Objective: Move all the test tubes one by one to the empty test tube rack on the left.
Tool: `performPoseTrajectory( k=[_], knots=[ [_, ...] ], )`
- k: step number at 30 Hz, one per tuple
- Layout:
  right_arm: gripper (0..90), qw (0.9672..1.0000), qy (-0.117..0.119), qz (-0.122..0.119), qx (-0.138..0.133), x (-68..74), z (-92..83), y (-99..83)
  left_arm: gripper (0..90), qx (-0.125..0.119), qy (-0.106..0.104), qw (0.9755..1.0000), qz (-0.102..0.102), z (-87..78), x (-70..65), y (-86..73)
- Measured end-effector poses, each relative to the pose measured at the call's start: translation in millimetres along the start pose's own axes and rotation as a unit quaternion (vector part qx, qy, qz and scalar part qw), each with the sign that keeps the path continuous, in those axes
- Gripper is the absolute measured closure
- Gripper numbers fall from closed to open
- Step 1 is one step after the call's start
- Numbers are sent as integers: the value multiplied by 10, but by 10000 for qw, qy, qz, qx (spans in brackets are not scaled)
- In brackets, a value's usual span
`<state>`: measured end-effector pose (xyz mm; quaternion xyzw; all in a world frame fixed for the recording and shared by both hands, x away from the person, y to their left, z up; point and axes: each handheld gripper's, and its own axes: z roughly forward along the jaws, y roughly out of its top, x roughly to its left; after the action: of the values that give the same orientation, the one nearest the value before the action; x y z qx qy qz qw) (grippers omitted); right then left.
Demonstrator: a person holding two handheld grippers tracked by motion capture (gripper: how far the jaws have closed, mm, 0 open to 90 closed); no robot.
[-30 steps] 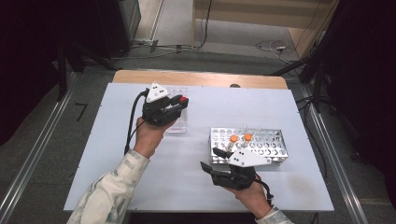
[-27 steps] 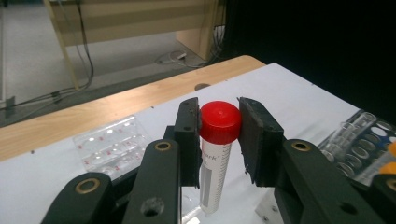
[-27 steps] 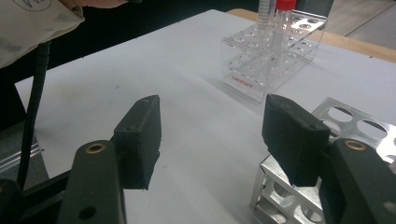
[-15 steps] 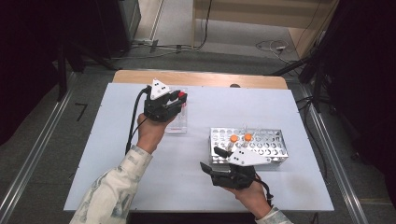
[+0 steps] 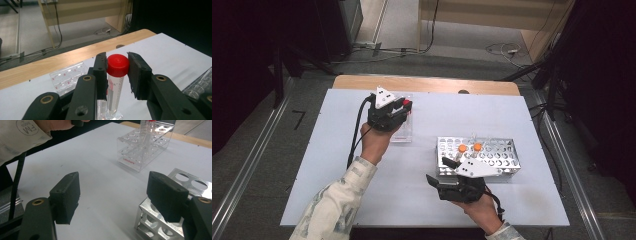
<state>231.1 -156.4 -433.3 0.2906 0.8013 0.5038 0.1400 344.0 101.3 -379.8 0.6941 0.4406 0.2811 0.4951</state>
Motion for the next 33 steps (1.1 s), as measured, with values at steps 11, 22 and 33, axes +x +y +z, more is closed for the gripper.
performPoseTrajectory(
  k=[11, 22, 33],
  knots=[
    [257, 10000, 12, -15, 3, 2, -1, 0, 700, 127, 132, 9998, 97, 125, -58, -180],
    [258, 10000, 20, -14, 17, 6, -1, -1, 661, 237, 202, 9995, 20, 183, -59, -304],
    [261, 10000, 0, 10, 5, 4, -13, 1, 560, 234, 67, 9997, -63, 122, -82, -285]
  ],
)
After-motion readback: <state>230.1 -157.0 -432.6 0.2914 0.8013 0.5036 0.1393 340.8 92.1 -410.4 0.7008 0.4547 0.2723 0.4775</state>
